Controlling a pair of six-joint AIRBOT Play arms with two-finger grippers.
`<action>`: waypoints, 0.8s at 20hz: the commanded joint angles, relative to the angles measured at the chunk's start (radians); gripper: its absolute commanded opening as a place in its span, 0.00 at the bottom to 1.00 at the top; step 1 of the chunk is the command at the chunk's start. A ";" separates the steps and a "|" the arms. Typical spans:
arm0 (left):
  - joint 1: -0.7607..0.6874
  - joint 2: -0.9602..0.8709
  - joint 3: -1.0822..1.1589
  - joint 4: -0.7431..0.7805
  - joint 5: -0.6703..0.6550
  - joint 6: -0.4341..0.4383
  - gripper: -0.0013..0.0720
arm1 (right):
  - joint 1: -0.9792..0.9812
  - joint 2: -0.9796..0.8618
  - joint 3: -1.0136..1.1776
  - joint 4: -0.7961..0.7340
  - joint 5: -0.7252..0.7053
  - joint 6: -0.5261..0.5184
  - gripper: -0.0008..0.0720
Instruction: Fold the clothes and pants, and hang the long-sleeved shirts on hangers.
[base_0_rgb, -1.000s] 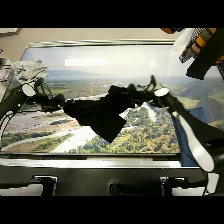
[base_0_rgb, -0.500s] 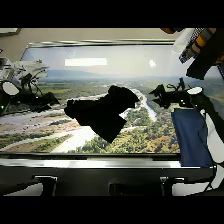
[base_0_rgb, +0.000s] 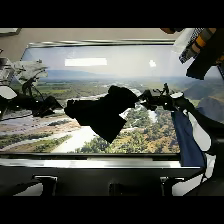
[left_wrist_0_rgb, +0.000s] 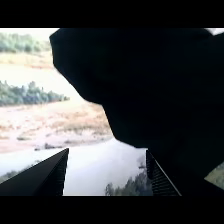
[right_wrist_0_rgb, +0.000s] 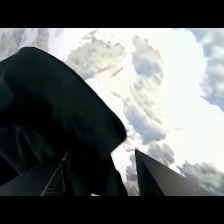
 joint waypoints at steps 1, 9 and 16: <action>-0.005 0.047 -0.127 -0.116 -0.003 0.057 0.78 | 0.040 -0.019 0.000 0.019 -0.092 -0.023 0.48; -0.299 0.006 -0.385 -0.356 0.281 0.099 0.78 | 0.042 0.000 -0.001 0.012 -0.090 -0.043 0.06; -0.508 -0.121 -0.390 -0.497 0.458 0.099 0.77 | 0.042 0.087 -0.001 0.003 -0.068 -0.043 0.06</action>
